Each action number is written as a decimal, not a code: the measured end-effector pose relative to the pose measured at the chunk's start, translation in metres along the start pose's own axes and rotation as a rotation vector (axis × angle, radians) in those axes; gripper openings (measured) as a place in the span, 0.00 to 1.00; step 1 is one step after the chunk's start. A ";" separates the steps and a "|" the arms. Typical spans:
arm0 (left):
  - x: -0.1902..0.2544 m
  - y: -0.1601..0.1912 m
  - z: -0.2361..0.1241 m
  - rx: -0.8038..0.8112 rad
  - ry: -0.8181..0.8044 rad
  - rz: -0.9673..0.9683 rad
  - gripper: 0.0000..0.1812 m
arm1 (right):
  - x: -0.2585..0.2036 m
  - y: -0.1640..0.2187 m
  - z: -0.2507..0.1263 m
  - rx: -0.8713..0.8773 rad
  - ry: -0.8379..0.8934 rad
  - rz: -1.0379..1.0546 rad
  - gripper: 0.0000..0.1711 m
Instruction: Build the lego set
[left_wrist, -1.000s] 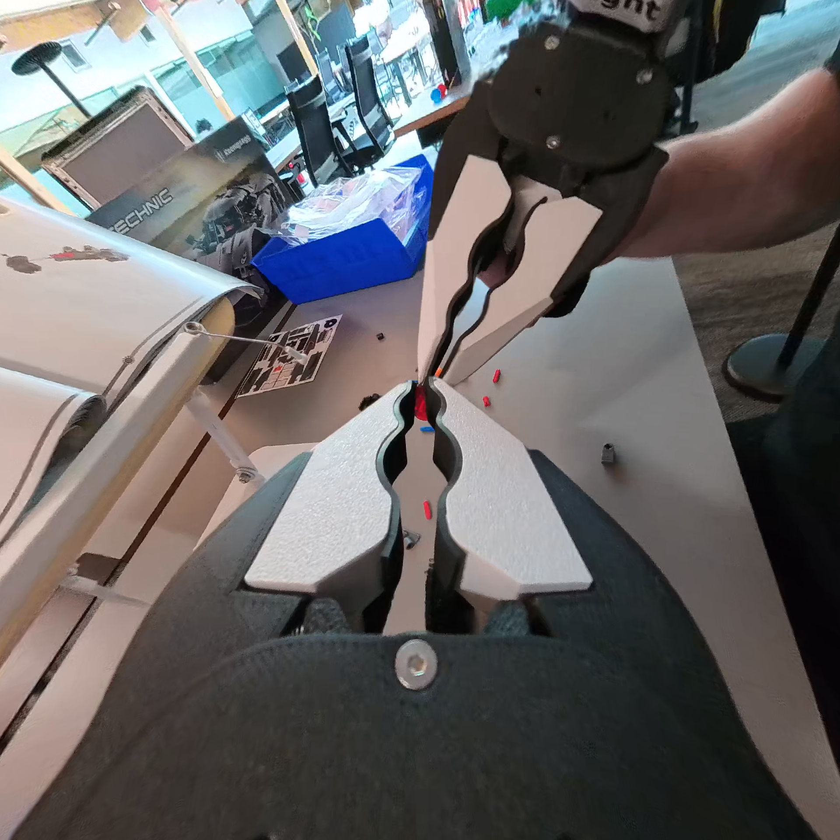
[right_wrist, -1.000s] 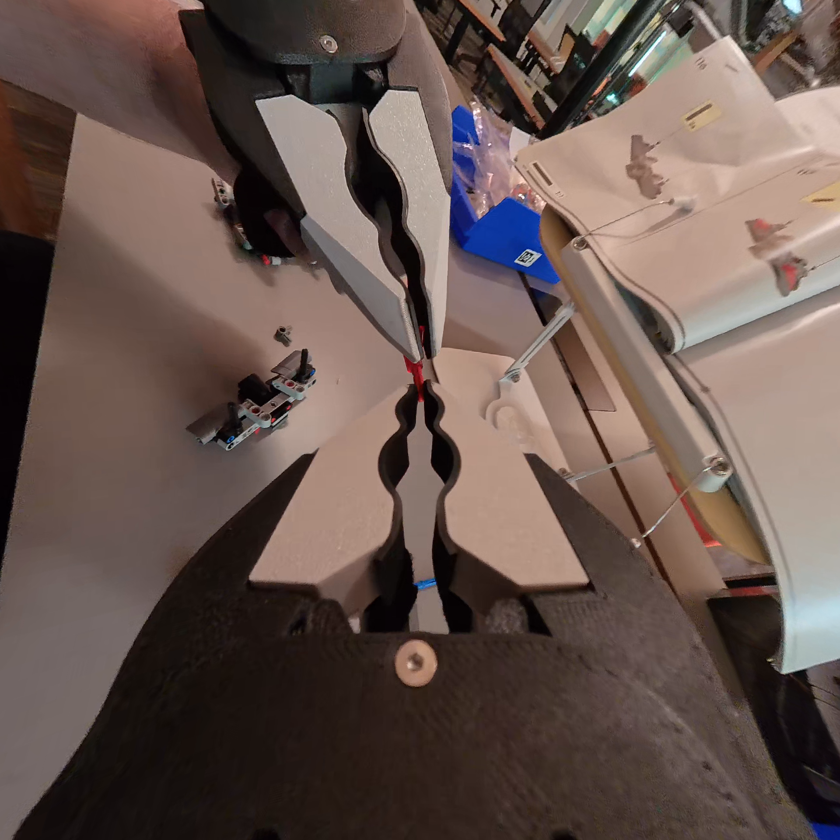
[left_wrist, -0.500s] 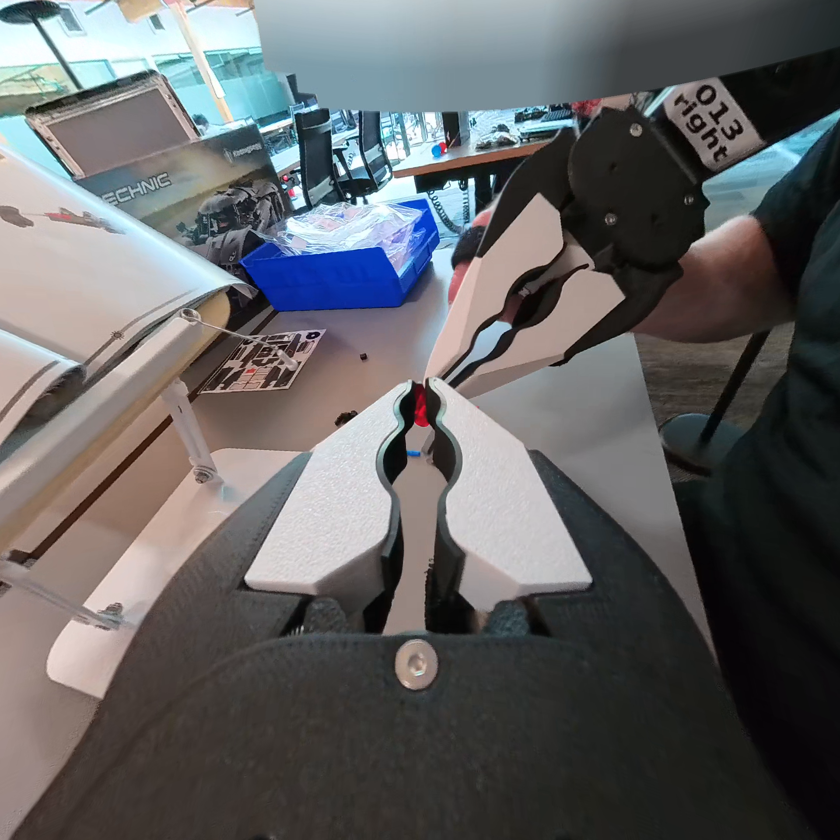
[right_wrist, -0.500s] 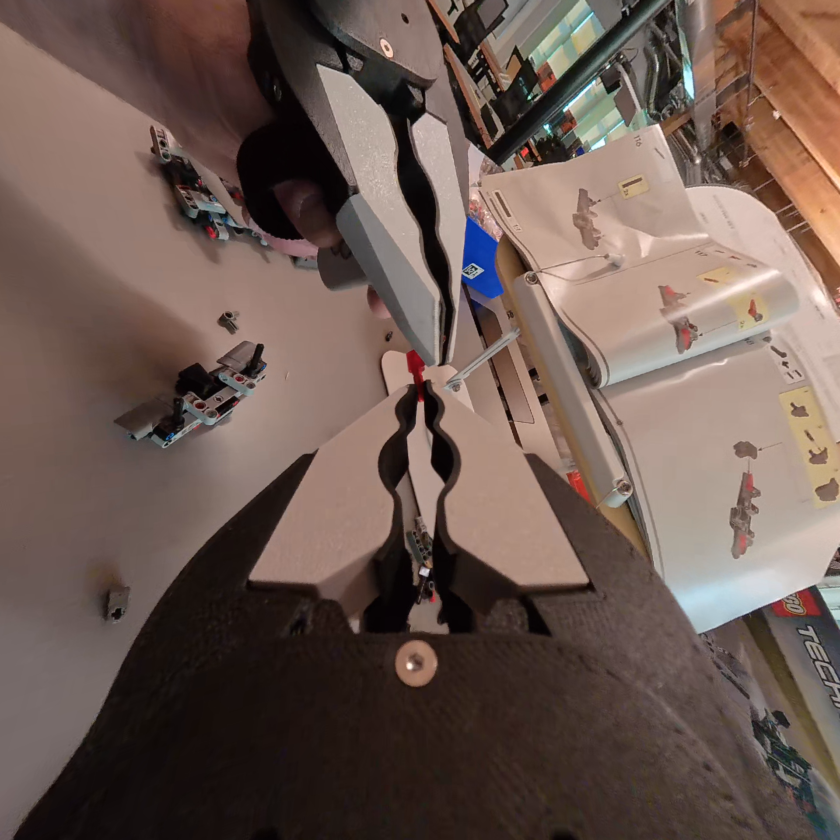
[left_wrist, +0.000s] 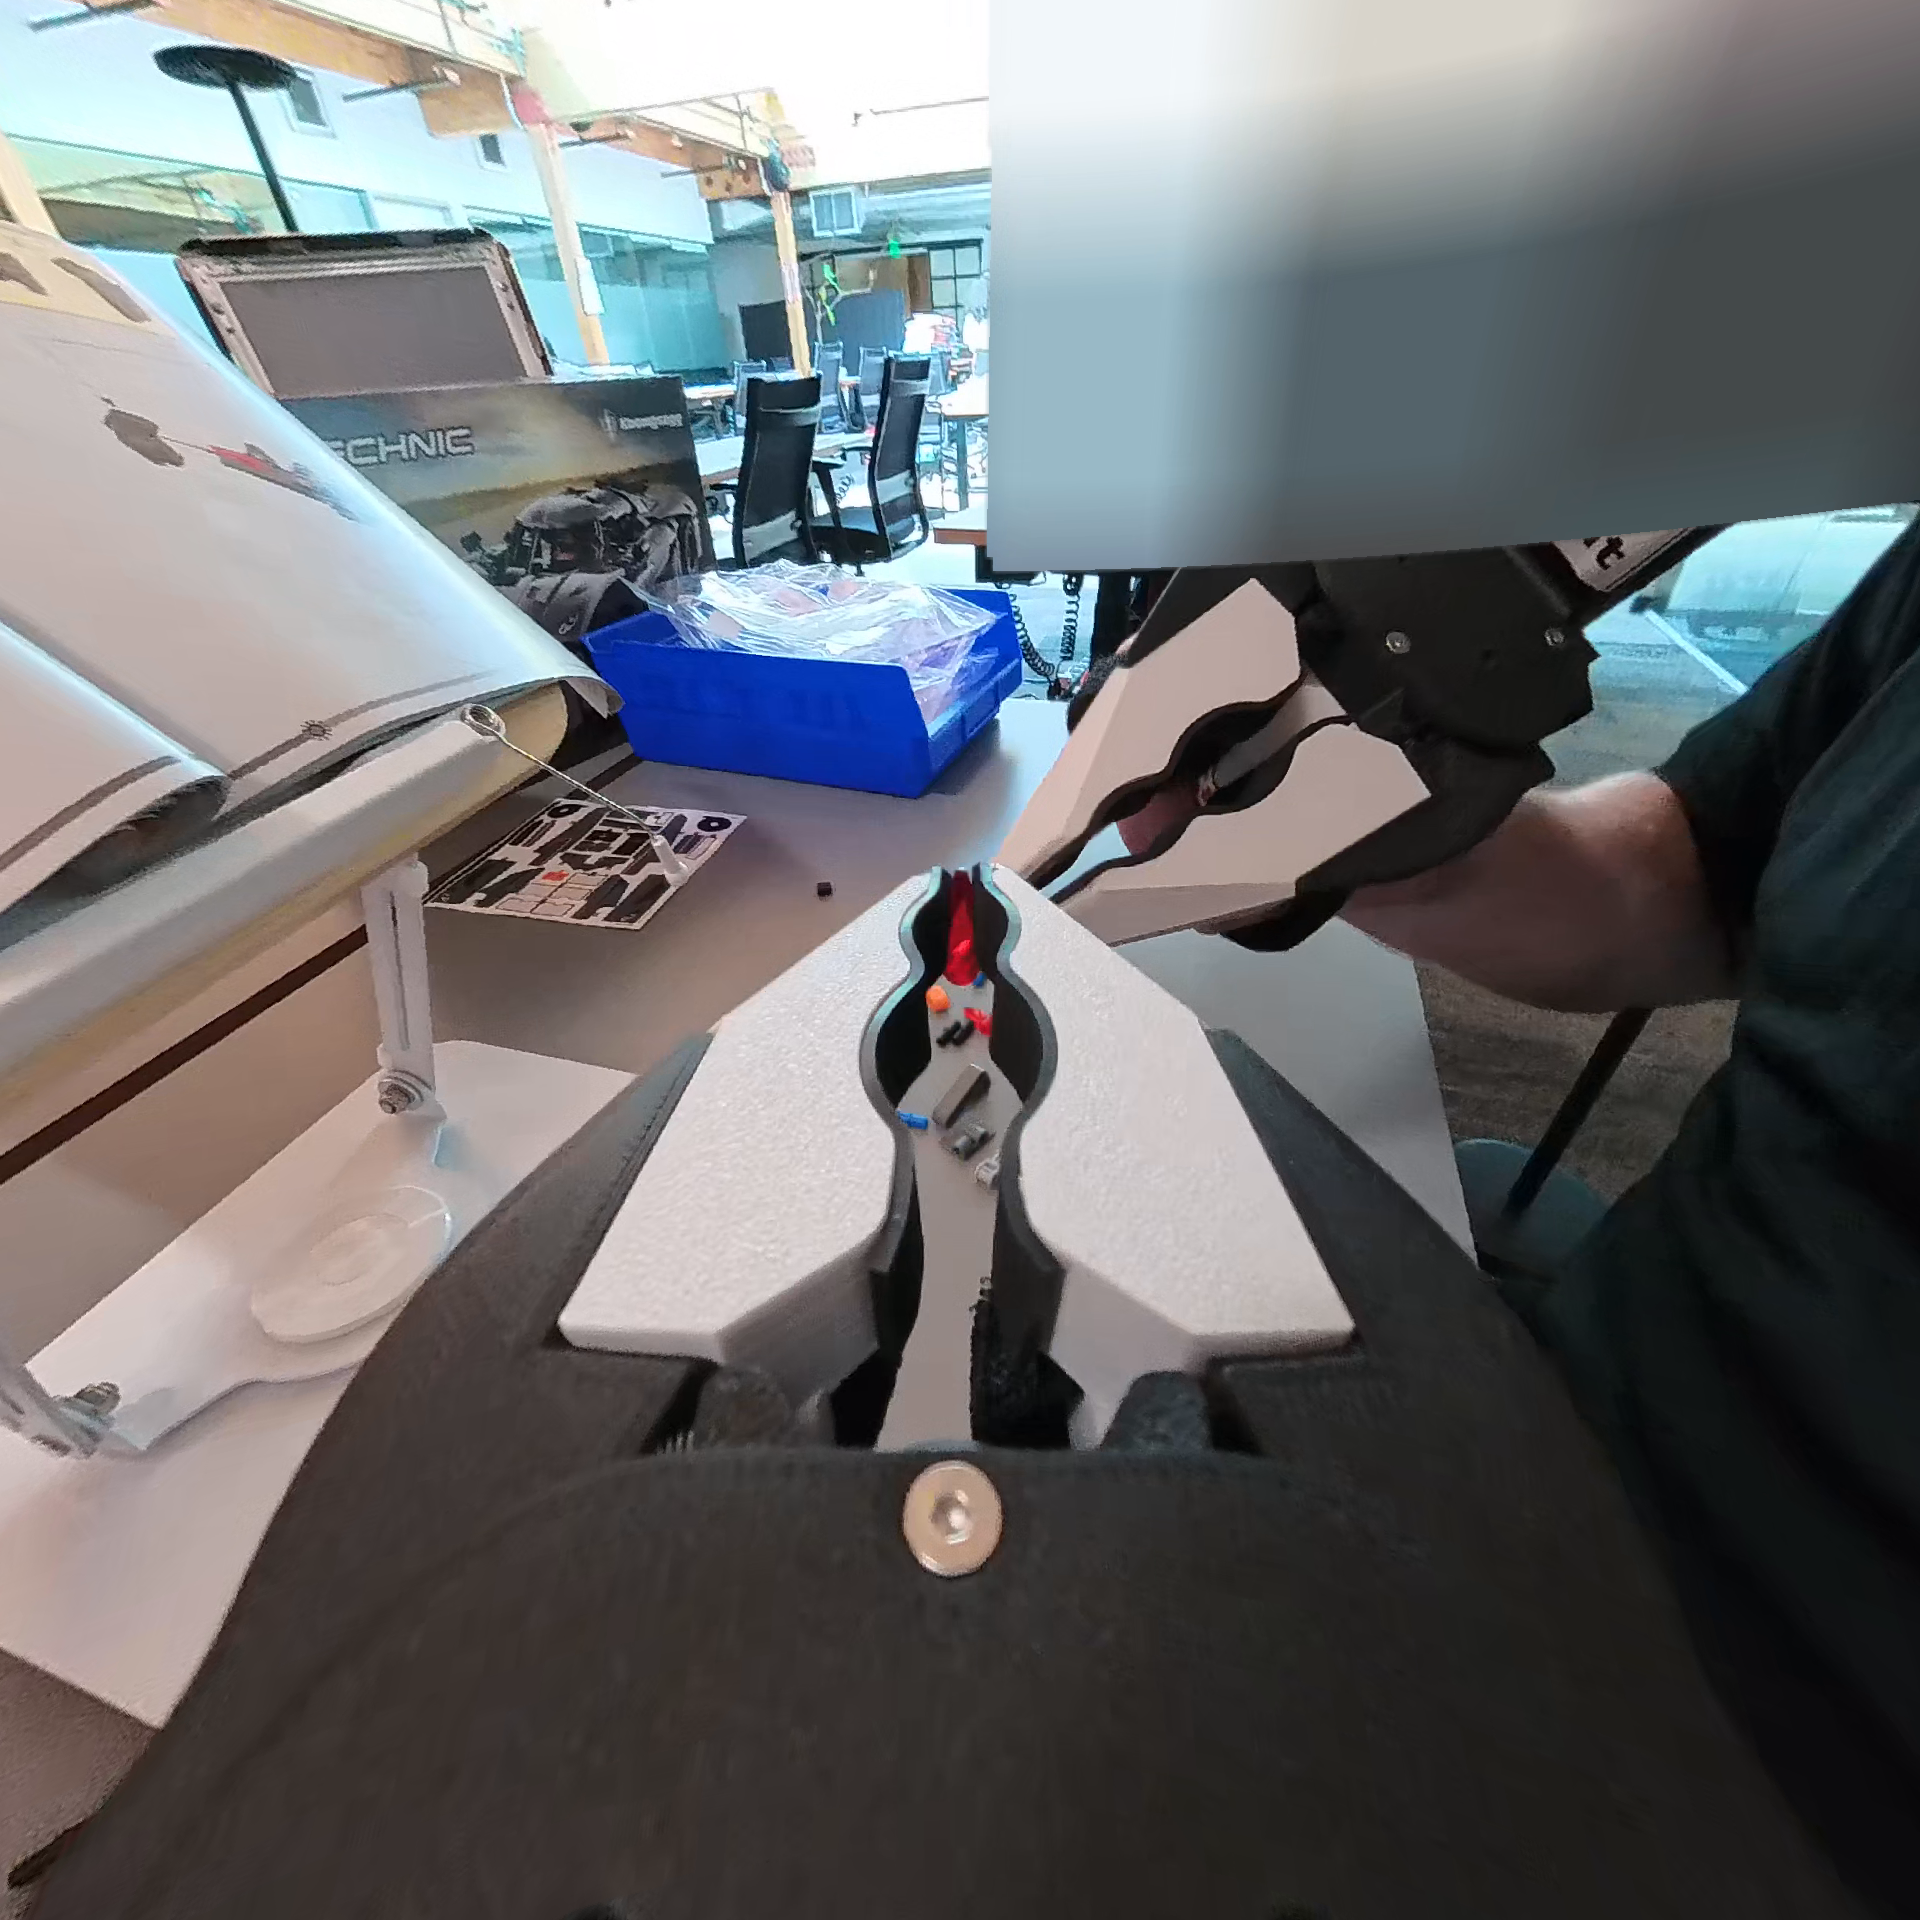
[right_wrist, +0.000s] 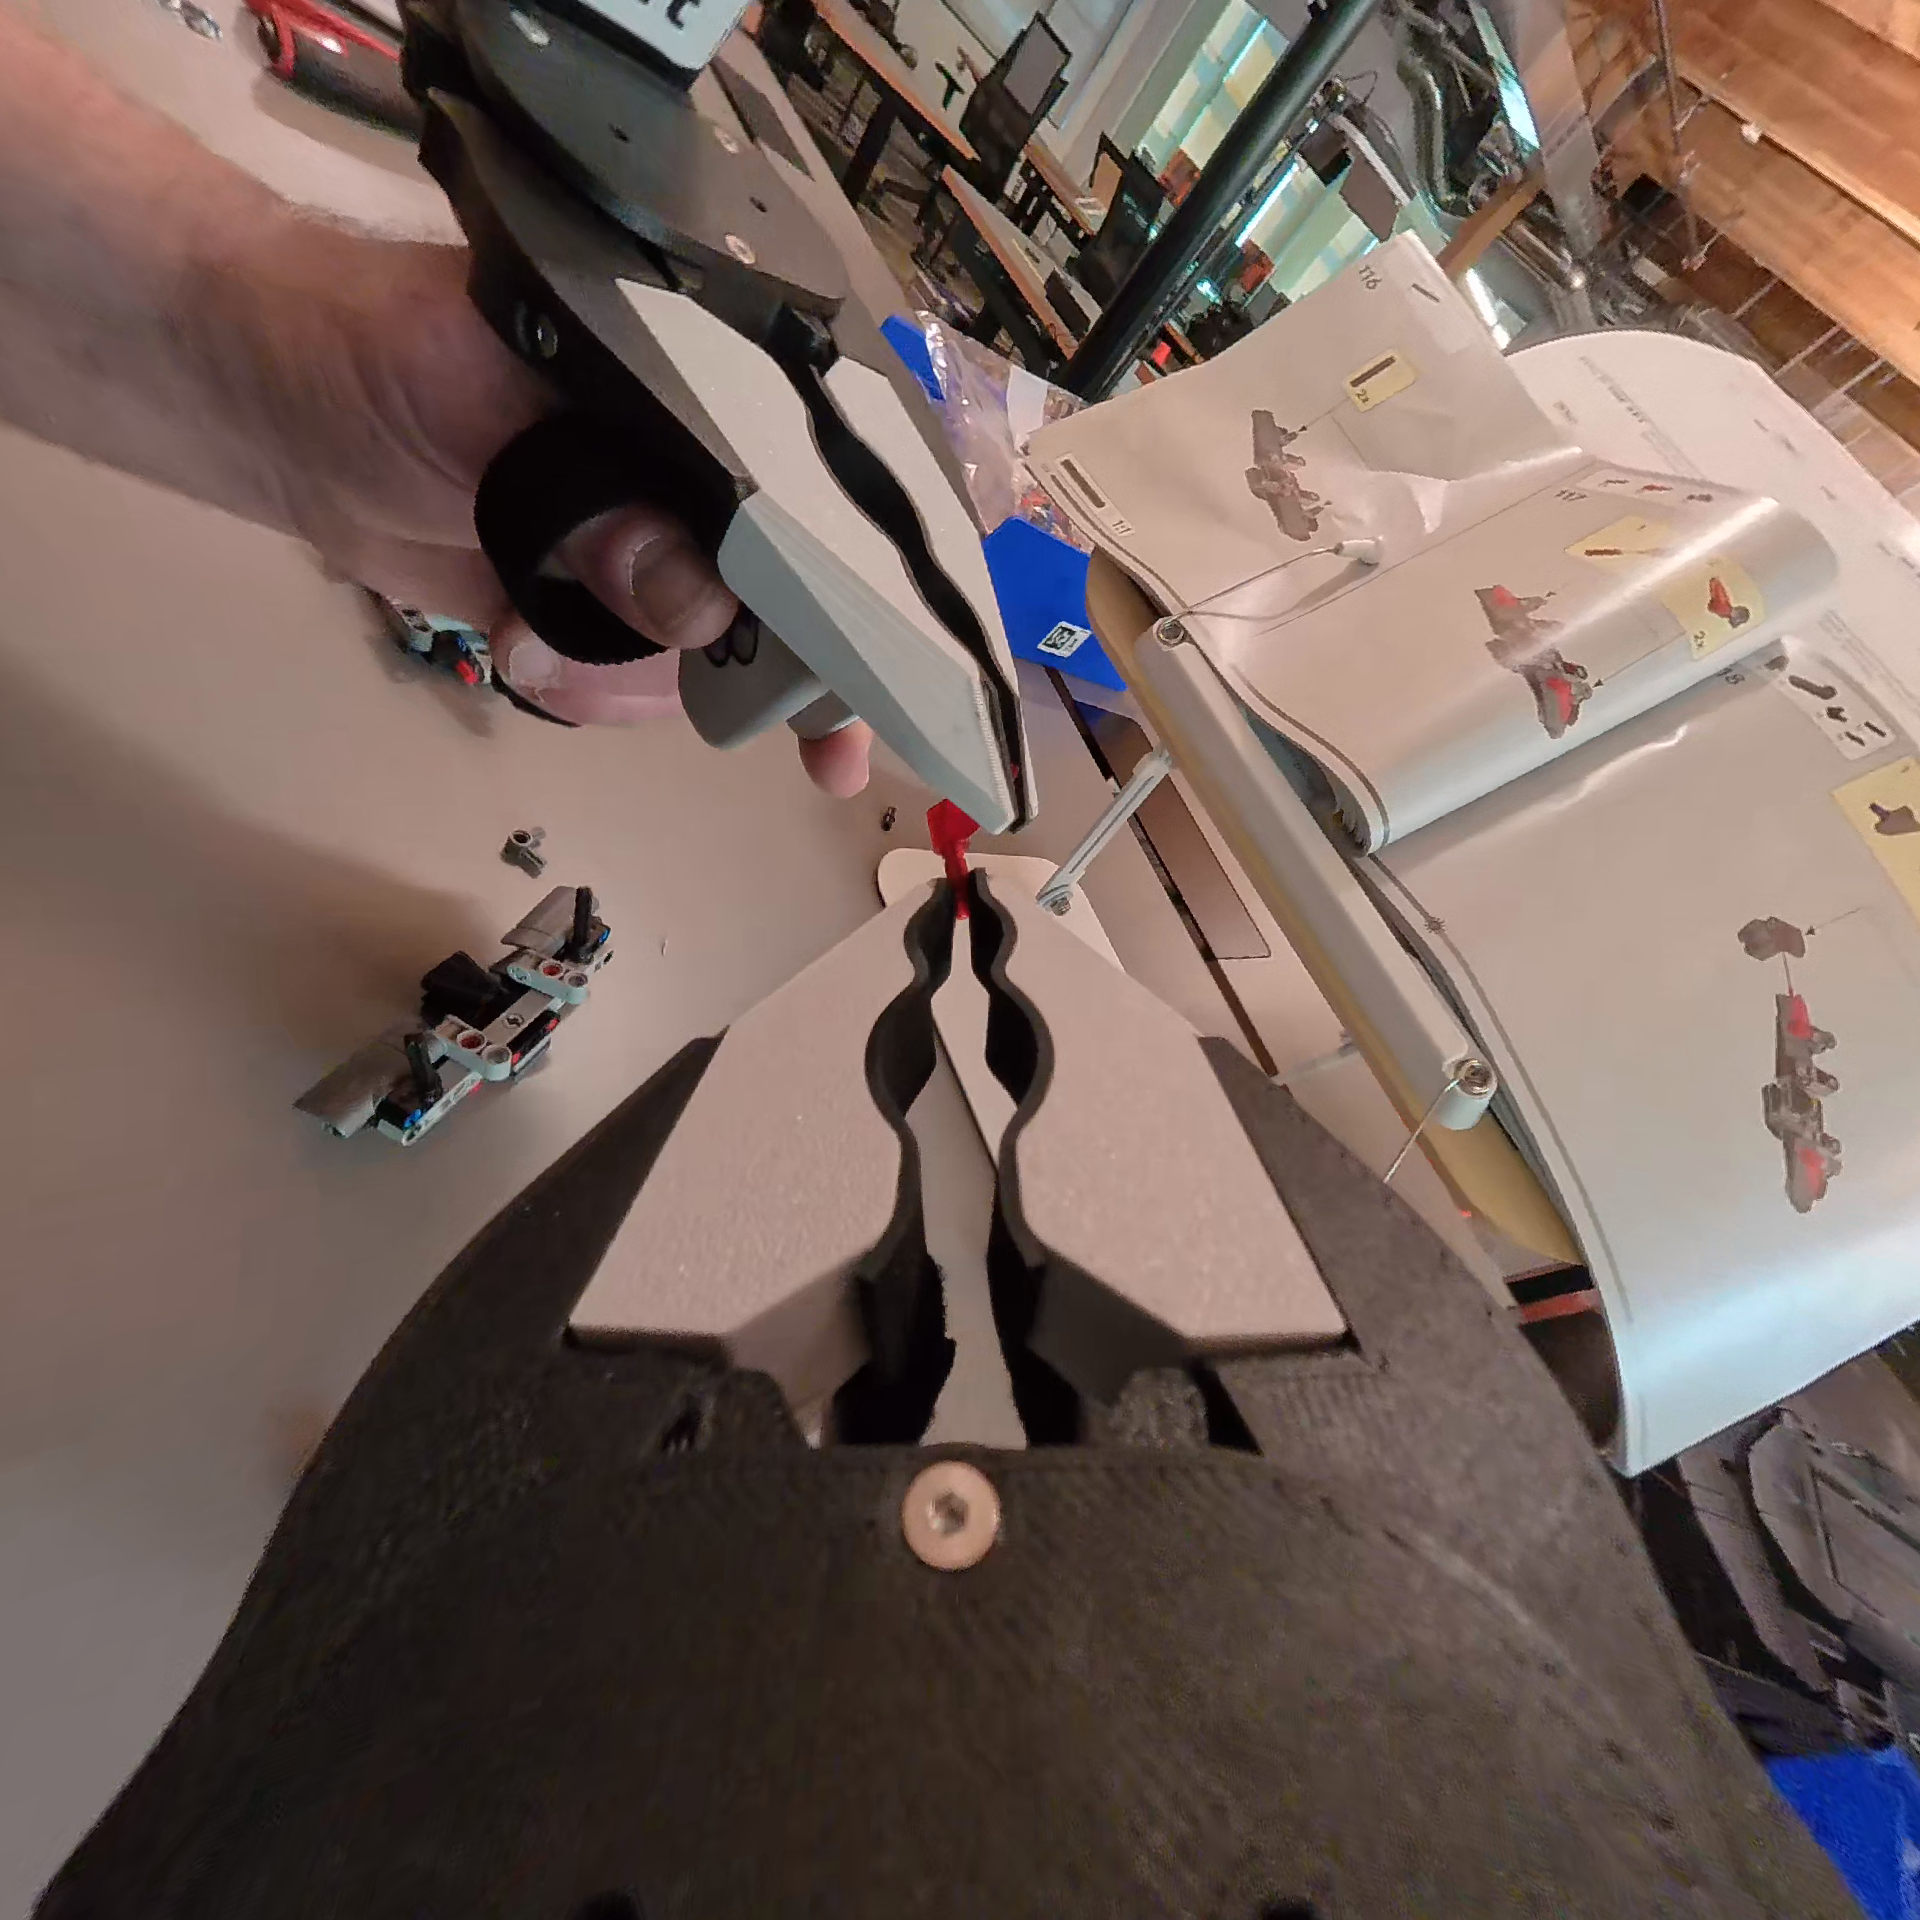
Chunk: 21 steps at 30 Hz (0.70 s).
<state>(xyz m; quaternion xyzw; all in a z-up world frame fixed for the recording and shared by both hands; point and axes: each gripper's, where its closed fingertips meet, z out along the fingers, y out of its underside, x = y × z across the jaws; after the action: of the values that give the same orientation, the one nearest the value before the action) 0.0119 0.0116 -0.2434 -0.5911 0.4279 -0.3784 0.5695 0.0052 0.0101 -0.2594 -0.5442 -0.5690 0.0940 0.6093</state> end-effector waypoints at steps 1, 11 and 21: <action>-0.001 -0.001 0.000 0.006 -0.007 -0.001 0.01 | 0.001 -0.001 0.000 0.003 0.002 0.016 0.00; -0.007 -0.004 0.003 0.030 -0.071 -0.031 0.01 | 0.005 0.000 0.004 -0.023 0.031 0.084 0.00; -0.014 0.001 0.004 0.014 -0.154 -0.006 0.00 | 0.005 0.004 0.011 -0.064 -0.001 0.191 0.00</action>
<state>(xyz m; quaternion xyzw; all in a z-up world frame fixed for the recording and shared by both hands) 0.0106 0.0257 -0.2439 -0.6157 0.3783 -0.3368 0.6036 0.0003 0.0215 -0.2622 -0.6150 -0.5175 0.1337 0.5797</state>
